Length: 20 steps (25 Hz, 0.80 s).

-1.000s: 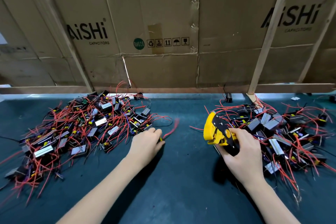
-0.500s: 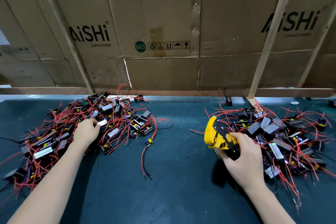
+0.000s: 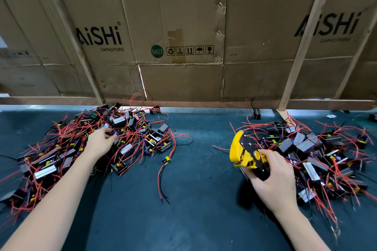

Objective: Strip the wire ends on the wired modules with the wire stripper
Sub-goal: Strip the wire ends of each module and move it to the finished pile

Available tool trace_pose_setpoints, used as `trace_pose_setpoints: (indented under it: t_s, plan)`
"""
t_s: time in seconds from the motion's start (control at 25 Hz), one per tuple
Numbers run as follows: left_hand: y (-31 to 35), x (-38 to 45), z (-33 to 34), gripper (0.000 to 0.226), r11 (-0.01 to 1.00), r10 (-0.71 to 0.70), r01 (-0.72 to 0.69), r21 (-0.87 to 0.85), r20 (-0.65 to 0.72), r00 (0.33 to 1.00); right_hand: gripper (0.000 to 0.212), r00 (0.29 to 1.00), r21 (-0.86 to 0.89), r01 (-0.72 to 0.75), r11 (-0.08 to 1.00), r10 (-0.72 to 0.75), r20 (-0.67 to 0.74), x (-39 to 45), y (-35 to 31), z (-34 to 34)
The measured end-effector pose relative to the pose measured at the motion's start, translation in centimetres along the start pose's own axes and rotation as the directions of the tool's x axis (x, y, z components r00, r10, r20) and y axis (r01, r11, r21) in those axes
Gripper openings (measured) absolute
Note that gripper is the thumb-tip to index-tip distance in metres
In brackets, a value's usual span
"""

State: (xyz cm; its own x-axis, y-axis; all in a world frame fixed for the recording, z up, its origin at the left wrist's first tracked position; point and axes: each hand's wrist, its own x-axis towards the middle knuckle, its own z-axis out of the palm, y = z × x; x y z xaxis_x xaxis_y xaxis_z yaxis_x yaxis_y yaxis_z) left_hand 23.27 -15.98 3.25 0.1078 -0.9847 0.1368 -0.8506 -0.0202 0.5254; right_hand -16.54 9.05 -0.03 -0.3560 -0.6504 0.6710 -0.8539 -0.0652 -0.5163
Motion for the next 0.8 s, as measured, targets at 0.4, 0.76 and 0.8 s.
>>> trace_pose_setpoints:
  t_s: [0.4,0.76,0.8]
  plan:
    - [1.9,-2.3,-0.6,0.038,0.974,-0.049,0.038,0.224,0.045,0.998,0.038,1.0,-0.018,0.019,1.0,-0.018,0.012,-0.1,0.1,0.2]
    - [7.8,-4.5,-4.6,0.023,0.98,0.142,-0.193,-0.044,-0.522,0.841,0.039,1.0,-0.022,0.015,1.0,-0.015,-0.002,-0.1,0.1,0.2]
    - [8.9,-5.2,-5.2,0.021,0.937,0.15,-0.294,-0.187,-0.543,0.826,0.039,1.0,-0.018,0.016,1.0,-0.016,0.0,-0.1,0.0,0.2]
